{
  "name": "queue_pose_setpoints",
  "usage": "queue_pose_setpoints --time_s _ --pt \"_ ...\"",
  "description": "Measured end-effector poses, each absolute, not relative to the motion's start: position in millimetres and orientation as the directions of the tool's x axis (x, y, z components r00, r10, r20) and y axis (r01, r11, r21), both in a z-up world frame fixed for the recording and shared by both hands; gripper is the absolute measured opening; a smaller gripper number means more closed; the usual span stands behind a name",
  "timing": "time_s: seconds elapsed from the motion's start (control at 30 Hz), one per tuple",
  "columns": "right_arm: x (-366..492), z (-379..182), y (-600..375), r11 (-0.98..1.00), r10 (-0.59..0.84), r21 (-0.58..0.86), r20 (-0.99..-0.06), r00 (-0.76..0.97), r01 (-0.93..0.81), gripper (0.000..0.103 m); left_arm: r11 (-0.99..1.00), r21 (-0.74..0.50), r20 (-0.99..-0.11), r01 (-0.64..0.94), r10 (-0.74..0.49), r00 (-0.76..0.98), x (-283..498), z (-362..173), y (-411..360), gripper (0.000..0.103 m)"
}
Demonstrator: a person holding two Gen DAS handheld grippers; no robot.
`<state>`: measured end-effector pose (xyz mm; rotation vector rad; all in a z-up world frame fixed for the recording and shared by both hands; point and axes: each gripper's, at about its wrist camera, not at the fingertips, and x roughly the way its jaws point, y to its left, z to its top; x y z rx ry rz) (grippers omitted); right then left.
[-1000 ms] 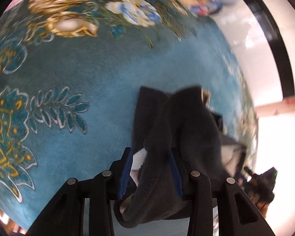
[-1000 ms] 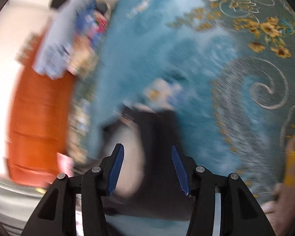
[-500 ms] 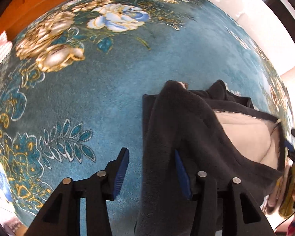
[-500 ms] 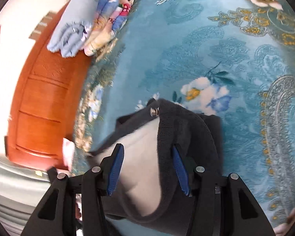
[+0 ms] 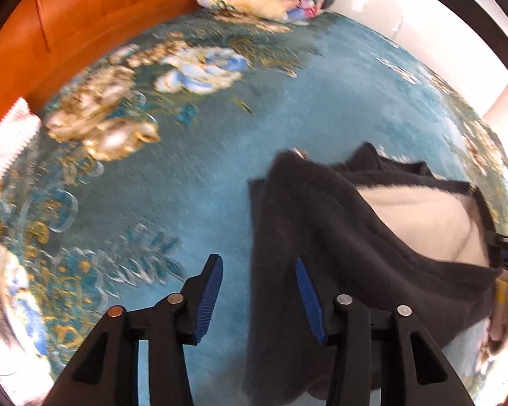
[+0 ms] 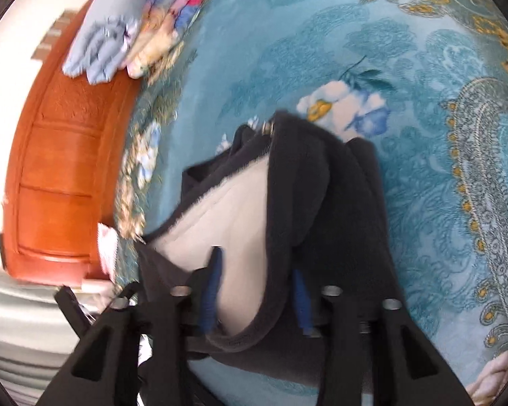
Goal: Fold clothes
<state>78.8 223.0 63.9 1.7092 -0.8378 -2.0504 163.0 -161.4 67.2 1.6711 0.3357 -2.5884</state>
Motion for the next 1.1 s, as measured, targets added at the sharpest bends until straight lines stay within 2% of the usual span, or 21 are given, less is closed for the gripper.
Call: queue_pose_setpoints --time_s 0.03,0.13,0.23,0.37,0.43,0.57,0.63,0.73,0.9,0.97,1.03,1.1 --pt "79 63 219 -0.776 -0.594 0.621 -0.778 -0.206 -0.107 0.017 -0.974 -0.170 -0.908 0.151 0.095 -0.409 165 65 -161 0.043" --pt "80 63 217 -0.748 -0.618 0.650 -0.756 -0.216 -0.134 0.012 -0.971 -0.200 -0.904 0.129 0.132 -0.408 171 64 -156 0.038" --pt "79 65 216 -0.735 -0.630 0.663 -0.744 -0.221 -0.139 0.012 -0.973 -0.206 -0.902 0.107 0.146 -0.407 172 64 -150 0.025" --pt "78 68 214 -0.726 -0.640 0.673 -0.736 -0.221 -0.140 0.012 -0.972 -0.214 -0.888 0.099 0.151 -0.435 174 67 -150 0.016" --pt "78 71 214 -0.702 -0.662 0.697 -0.714 -0.228 -0.146 0.009 -0.943 -0.289 -0.876 0.166 0.190 -0.444 178 60 -165 0.012" --pt "70 89 233 -0.578 -0.725 0.800 -0.594 -0.349 -0.161 0.007 -0.853 -0.431 -0.842 0.294 0.263 -0.470 186 46 -196 0.011" --pt "63 94 247 -0.574 -0.695 0.797 -0.595 -0.403 -0.186 0.006 -0.793 -0.496 -0.822 0.354 0.296 -0.487 190 39 -211 0.010" --pt "52 75 249 -0.596 -0.668 0.765 -0.641 -0.378 -0.245 0.006 -0.687 -0.582 -0.786 0.434 0.340 -0.516 196 28 -234 0.010" --pt "48 57 225 -0.655 -0.661 0.718 -0.695 -0.283 -0.234 0.010 -0.720 -0.567 -0.788 0.400 0.333 -0.518 194 33 -226 0.011" --pt "46 71 222 -0.703 -0.623 0.685 -0.724 -0.297 -0.194 0.012 -0.709 -0.576 -0.784 0.407 0.338 -0.521 194 31 -228 0.011" --pt "46 93 219 -0.769 -0.554 0.623 -0.761 -0.338 -0.144 0.021 -0.701 -0.584 -0.779 0.411 0.341 -0.526 194 30 -228 0.011" --pt "49 121 212 -0.834 -0.487 0.549 -0.777 -0.399 -0.053 0.025 -0.699 -0.587 -0.775 0.409 0.339 -0.533 195 29 -227 0.011"
